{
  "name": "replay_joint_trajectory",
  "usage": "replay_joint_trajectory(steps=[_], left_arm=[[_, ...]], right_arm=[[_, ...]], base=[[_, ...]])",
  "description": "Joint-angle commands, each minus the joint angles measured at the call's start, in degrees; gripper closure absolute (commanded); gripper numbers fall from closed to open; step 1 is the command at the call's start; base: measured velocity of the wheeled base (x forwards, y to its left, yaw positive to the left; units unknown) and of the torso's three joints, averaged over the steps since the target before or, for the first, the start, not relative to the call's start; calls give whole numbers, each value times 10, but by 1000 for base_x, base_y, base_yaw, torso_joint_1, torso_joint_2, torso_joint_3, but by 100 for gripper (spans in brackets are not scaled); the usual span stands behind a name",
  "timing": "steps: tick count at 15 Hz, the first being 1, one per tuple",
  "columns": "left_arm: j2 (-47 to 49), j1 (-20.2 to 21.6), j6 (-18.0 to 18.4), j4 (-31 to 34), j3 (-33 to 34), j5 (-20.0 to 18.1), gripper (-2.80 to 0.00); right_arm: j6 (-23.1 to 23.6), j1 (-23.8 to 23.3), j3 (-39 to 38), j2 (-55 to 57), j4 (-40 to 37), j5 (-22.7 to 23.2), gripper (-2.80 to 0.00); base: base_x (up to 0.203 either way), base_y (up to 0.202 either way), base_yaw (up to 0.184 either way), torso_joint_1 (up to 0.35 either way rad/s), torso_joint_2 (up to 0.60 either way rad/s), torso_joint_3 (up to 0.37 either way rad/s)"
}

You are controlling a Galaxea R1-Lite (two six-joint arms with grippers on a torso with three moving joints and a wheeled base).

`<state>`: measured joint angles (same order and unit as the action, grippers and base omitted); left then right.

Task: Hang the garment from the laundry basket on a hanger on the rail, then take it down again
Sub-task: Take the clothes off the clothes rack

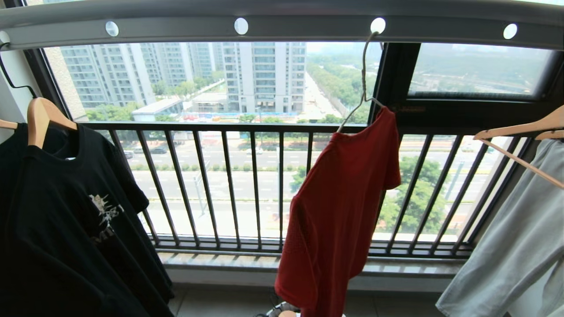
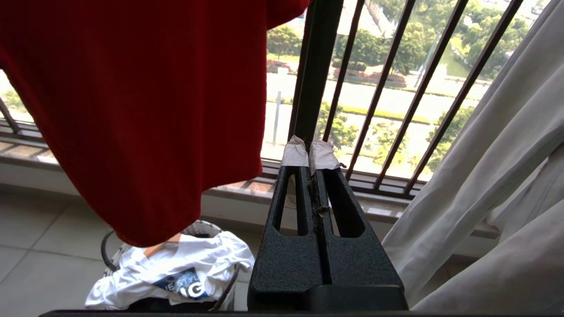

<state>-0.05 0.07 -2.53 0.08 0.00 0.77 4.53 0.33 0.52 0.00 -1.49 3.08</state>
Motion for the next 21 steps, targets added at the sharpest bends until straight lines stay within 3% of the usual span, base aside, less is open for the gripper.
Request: replay_joint_trajectory(steps=[1, 21], left_arm=[[1, 0, 0, 0, 0, 0, 0], [1, 0, 0, 0, 0, 0, 0]], right_arm=[[0, 0, 0, 1, 0, 0, 0], [-1, 1, 3, 1, -8, -2, 0]], base=[[0, 0, 0, 0, 0, 0], [0, 0, 0, 0, 0, 0]])
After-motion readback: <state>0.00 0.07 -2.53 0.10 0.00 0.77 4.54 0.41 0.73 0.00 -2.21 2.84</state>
